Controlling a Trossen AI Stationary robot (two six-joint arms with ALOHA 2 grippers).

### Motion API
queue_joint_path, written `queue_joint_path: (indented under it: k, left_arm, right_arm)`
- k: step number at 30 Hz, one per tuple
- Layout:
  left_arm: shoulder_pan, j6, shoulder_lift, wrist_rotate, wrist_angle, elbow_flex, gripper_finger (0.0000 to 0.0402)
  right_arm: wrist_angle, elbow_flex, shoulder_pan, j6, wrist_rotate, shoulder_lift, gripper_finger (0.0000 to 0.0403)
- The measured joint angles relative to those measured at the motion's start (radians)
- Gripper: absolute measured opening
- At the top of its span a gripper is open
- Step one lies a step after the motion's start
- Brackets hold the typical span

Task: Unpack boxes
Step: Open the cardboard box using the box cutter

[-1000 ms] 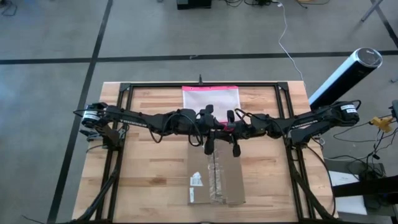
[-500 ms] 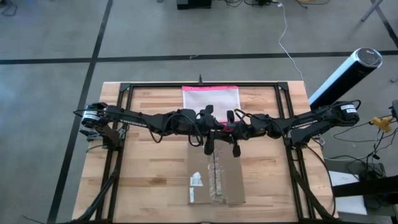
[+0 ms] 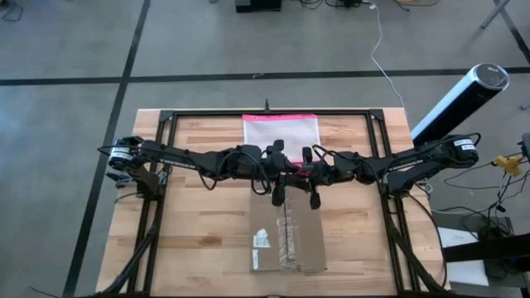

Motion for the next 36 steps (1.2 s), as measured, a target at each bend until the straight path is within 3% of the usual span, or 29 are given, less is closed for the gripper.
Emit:
queue_joint_path:
  k: [5, 15, 23, 27, 32, 36]
  left_arm:
    - [0.0, 0.0, 0.0, 0.004, 0.002, 0.0, 0.004]
    - [0.0, 0.0, 0.0, 0.005, 0.007, 0.0, 0.004]
    - [0.0, -0.001, 0.0, 0.006, 0.007, 0.0, 0.004]
    - [0.0, 0.003, 0.0, 0.007, 0.007, 0.0, 0.0041]
    - [0.0, 0.006, 0.0, 0.006, 0.005, 0.0, 0.0043]
    - [0.0, 0.015, 0.0, 0.006, -0.004, 0.0, 0.007]
  right_arm:
    - [0.001, 0.0, -0.002, 0.001, 0.0, 0.0, 0.0058]
    - [0.0, 0.0, -0.002, 0.001, 0.003, 0.0, 0.0011]
    - [-0.004, 0.0, -0.002, -0.011, 0.008, 0.0, 0.0036]
    - [-0.015, 0.0, -0.003, -0.008, 0.027, -0.001, 0.0012]
    - [-0.018, 0.0, -0.004, -0.016, 0.028, -0.001, 0.0009]
    - [-0.026, 0.0, -0.005, -0.027, 0.031, -0.001, 0.0009]
